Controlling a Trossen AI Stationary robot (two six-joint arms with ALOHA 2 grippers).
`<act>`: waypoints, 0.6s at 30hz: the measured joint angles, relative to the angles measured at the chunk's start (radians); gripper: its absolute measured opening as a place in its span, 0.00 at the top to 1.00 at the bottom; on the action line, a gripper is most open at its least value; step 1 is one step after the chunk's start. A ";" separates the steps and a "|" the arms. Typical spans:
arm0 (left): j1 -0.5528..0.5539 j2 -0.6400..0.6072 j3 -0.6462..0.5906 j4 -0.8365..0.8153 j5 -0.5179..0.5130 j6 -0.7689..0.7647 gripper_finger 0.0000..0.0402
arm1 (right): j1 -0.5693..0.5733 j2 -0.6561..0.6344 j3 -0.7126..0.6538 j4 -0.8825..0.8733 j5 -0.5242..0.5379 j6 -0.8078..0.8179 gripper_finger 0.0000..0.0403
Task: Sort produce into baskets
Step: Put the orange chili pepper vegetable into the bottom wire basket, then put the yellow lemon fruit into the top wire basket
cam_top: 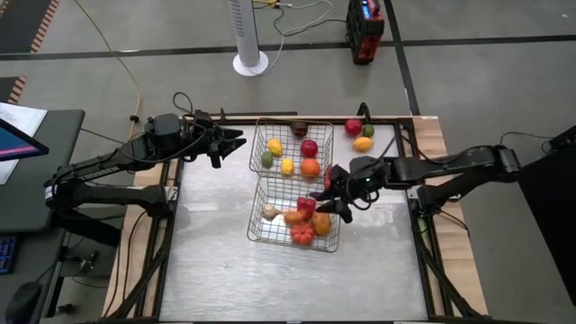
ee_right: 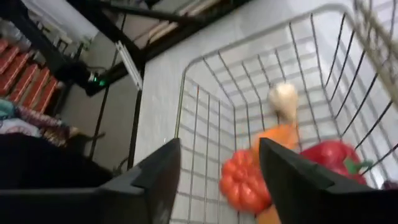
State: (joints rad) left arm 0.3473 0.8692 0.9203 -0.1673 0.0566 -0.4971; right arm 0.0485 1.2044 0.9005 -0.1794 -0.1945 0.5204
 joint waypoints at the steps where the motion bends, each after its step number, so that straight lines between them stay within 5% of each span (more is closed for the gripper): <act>1: 0.000 0.000 0.000 0.000 0.000 0.000 0.50 | -0.008 0.004 0.000 -0.012 -0.015 0.003 0.37; 5: 0.000 0.000 0.000 -0.001 0.001 0.000 0.50 | -0.055 -0.027 0.000 -0.170 0.018 0.045 0.31; 12: 0.000 0.000 0.000 -0.002 0.014 -0.012 0.50 | -0.088 -0.171 -0.036 -0.413 0.338 0.029 0.30; 18: 0.000 0.000 0.000 -0.001 0.014 -0.013 0.50 | -0.204 -0.222 -0.187 -0.417 0.362 0.086 0.30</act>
State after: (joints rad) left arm 0.3473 0.8688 0.9203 -0.1684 0.0704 -0.5099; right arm -0.1553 0.9825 0.7138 -0.5966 0.1671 0.6060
